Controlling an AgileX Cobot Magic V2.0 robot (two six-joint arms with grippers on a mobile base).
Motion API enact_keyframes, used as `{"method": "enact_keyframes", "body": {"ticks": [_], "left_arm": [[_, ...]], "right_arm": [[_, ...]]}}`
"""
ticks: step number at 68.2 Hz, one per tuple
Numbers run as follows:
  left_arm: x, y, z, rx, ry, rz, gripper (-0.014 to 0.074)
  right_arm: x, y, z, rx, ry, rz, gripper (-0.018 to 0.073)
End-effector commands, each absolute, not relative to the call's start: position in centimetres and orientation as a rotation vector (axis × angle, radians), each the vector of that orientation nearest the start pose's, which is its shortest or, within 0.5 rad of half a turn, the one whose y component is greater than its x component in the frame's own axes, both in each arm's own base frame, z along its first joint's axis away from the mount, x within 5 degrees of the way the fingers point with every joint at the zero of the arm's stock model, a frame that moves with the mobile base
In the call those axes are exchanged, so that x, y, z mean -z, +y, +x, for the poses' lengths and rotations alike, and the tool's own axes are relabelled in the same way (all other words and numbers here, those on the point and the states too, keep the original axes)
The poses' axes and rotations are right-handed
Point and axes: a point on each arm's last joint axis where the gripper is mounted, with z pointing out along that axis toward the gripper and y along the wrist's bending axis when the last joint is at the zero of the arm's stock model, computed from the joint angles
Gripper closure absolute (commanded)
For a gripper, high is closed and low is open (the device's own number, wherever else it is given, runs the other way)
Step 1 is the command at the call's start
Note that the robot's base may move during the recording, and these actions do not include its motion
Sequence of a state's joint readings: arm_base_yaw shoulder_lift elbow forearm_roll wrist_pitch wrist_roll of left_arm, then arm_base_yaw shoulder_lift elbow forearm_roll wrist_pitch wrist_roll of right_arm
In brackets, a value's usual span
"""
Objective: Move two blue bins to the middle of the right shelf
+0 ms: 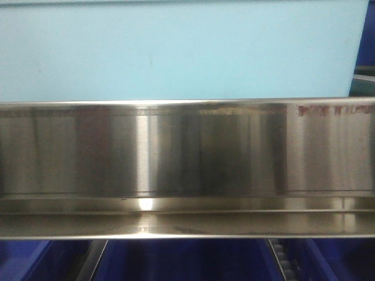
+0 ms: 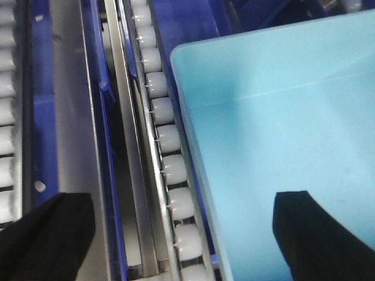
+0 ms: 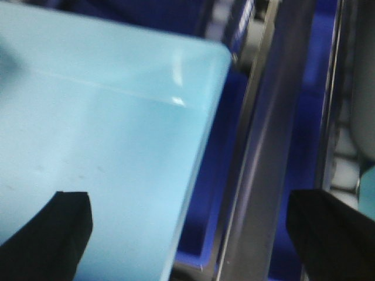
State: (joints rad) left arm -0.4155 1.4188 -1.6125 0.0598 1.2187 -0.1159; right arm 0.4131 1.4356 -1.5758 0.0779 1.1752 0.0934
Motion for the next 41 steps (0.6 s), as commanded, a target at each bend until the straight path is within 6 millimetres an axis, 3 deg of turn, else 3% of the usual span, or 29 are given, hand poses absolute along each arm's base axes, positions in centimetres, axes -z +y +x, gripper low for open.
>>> {"method": "enact_keyframes", "body": {"ticks": [1, 16, 41], "left_arm": [[-41.8, -12.3, 26.8, 0.164, 2.515, 0.382, 0.0078], [-38.9, -14.7, 28.5, 0.135, 2.595, 0.447, 0.0078], [-36.3, -15.2, 30.5, 0.042, 2.657, 0.455, 0.0078]], "right_arm": [[-40.3, 12.6, 27.5, -0.274, 2.572, -0.39, 0.0001], [-38.1, 13.4, 29.1, -0.255, 2.649, -0.39, 0.0001], [-35.5, 14.5, 31.2, -0.277, 2.702, -0.364, 0.0001]]}}
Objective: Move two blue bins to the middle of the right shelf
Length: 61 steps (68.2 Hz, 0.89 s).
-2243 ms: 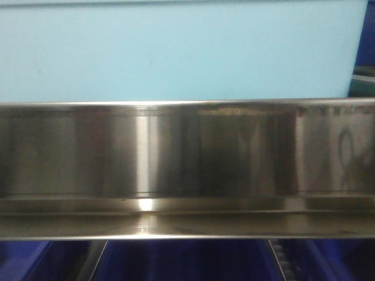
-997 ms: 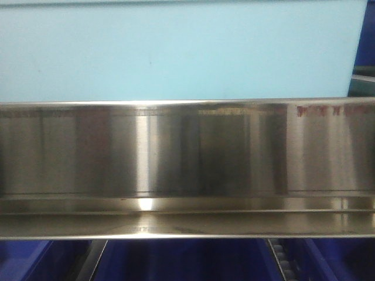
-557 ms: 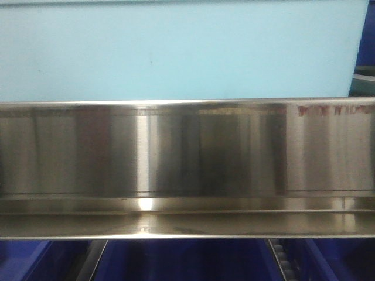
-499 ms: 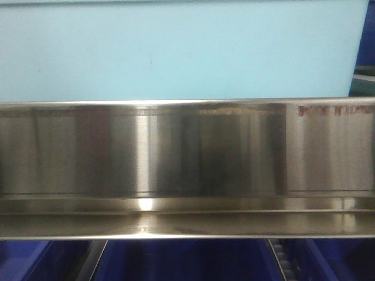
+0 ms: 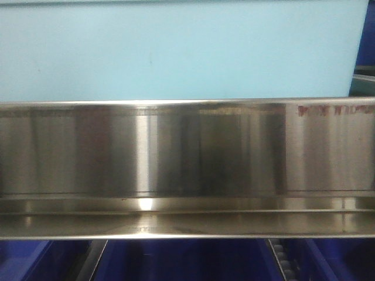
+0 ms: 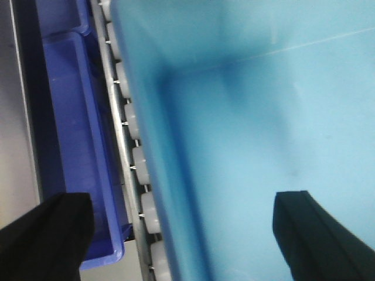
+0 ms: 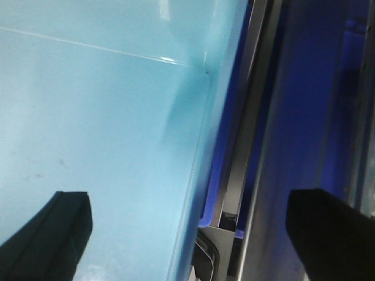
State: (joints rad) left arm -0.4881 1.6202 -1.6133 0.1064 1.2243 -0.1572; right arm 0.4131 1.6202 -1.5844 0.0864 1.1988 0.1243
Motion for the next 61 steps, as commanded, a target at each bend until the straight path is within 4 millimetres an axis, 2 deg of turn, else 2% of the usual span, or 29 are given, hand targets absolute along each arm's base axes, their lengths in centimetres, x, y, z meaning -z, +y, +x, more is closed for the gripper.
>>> {"method": "enact_keyframes", "body": {"ticks": [1, 21, 28, 32, 34, 39, 48, 50, 53, 61], "left_arm": [[-36.2, -15.3, 30.6, 0.041, 2.659, 0.456, 0.0078], [-35.2, -15.6, 31.2, 0.028, 2.687, 0.463, 0.0081], [-35.0, -15.7, 31.3, 0.029, 2.692, 0.464, 0.0111], [-34.9, -15.6, 31.2, 0.027, 2.696, 0.465, 0.0165], [-34.9, -15.6, 31.2, 0.027, 2.696, 0.465, 0.021], [-34.8, -15.7, 31.3, 0.026, 2.699, 0.466, 0.0341], [-34.6, -15.7, 31.4, 0.023, 2.705, 0.467, 0.0667], [-34.6, -15.7, 31.4, 0.023, 2.705, 0.467, 0.0706], [-34.6, -15.7, 31.4, 0.023, 2.705, 0.467, 0.0707], [-34.6, -15.7, 31.4, 0.023, 2.705, 0.467, 0.0708]], "right_arm": [[-35.5, 14.5, 31.2, -0.277, 2.704, -0.364, 0.0001], [-34.4, 14.8, 31.8, -0.27, 2.734, -0.366, 0.0006], [-34.3, 14.8, 31.9, -0.27, 2.734, -0.365, 0.009], [-34.3, 14.8, 31.9, -0.27, 2.732, -0.365, 0.0178], [-34.3, 14.8, 31.9, -0.27, 2.732, -0.365, 0.0203], [-34.3, 14.8, 31.9, -0.27, 2.732, -0.365, 0.0347], [-34.3, 14.8, 31.9, -0.27, 2.732, -0.365, 0.0617], [-34.3, 14.8, 31.9, -0.27, 2.734, -0.365, 0.0661], [-34.3, 14.8, 31.9, -0.271, 2.735, -0.362, 0.0724], [-34.3, 14.8, 31.9, -0.269, 2.738, -0.363, 0.0712]]}}
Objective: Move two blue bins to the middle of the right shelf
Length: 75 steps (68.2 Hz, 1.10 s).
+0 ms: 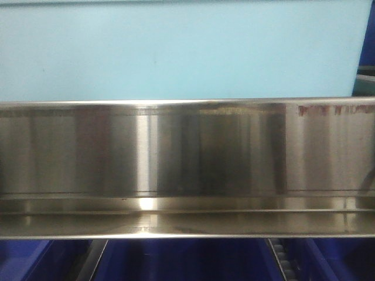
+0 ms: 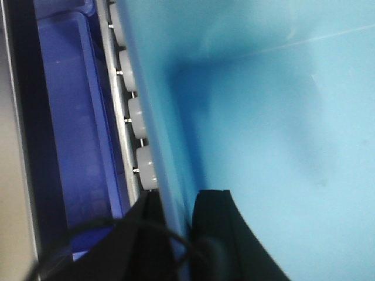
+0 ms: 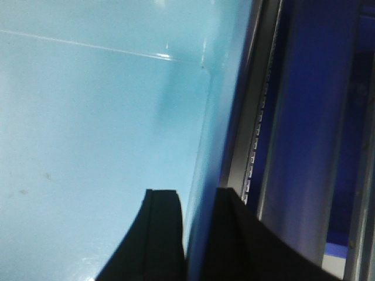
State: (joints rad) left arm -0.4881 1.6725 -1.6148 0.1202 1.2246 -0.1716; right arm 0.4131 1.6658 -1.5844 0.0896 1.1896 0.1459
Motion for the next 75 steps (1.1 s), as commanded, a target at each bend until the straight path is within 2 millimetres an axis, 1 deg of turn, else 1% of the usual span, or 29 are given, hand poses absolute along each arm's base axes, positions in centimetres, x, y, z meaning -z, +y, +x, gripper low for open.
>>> {"method": "enact_keyframes", "body": {"ticks": [1, 10, 21, 28, 44, 54, 63, 75], "left_arm": [[-34.6, -15.7, 31.4, 0.021, 2.704, 0.468, 0.0707], [-34.8, -15.7, 31.3, 0.024, 2.697, 0.466, 0.0707], [-36.6, -15.3, 30.6, 0.047, 2.647, 0.456, 0.0707], [-38.4, -15.0, 29.8, 0.073, 2.596, 0.443, 0.0707], [-43.5, -14.0, 27.9, 0.149, 2.438, 0.403, 0.0707], [-46.6, -13.3, 26.5, 0.194, 2.339, 0.38, 0.0707], [-48.1, -13.1, 25.8, 0.228, 2.293, 0.37, 0.0707], [-48.9, -13.2, 25.5, 0.273, 2.269, 0.368, 0.0707]], "right_arm": [[-34.3, 14.8, 31.9, -0.269, 2.738, -0.363, 0.0712], [-34.8, 14.7, 31.6, -0.274, 2.723, -0.362, 0.0712], [-36.8, 14.2, 30.6, -0.297, 2.647, -0.353, 0.0712], [-38.3, 13.8, 29.8, -0.309, 2.585, -0.347, 0.0712], [-41.6, 12.8, 27.7, -0.338, 2.44, -0.331, 0.0712], [-44.0, 12.2, 26.3, -0.373, 2.299, -0.311, 0.0712], [-45.4, 11.9, 25.7, -0.393, 2.214, -0.299, 0.0712], [-46.5, 11.7, 25.3, -0.409, 2.131, -0.286, 0.0712]]}}
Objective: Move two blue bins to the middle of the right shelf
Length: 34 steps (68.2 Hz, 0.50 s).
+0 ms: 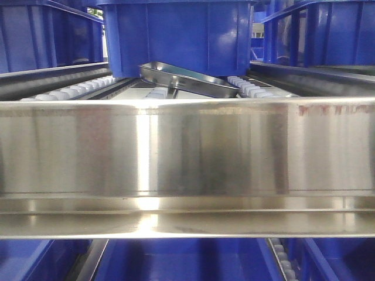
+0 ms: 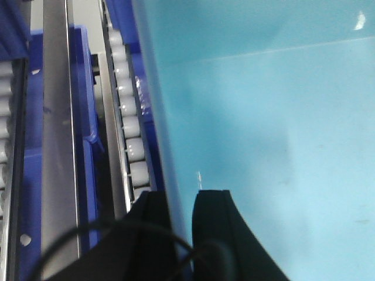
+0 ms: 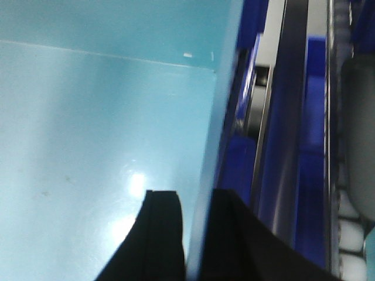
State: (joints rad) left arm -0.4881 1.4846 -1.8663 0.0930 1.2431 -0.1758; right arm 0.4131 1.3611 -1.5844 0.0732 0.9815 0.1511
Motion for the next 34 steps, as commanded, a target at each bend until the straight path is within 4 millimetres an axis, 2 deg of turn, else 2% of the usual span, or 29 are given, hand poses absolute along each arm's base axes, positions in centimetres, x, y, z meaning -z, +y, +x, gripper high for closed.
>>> {"method": "enact_keyframes", "body": {"ticks": [1, 18, 34], "left_arm": [[-48.91, -13.17, 25.46, 0.273, 2.269, 0.368, 0.0707], [-49.0, -13.16, 25.41, 0.278, 2.264, 0.367, 0.0707], [-49.1, -13.19, 25.49, 0.28, 2.25, 0.365, 0.0707]], "right_arm": [[-46.51, 11.67, 25.31, -0.41, 2.124, -0.284, 0.0712], [-47.12, 11.7, 25.6, -0.415, 2.05, -0.273, 0.0712], [-47.12, 11.7, 25.6, -0.415, 2.049, -0.273, 0.0712]]}}
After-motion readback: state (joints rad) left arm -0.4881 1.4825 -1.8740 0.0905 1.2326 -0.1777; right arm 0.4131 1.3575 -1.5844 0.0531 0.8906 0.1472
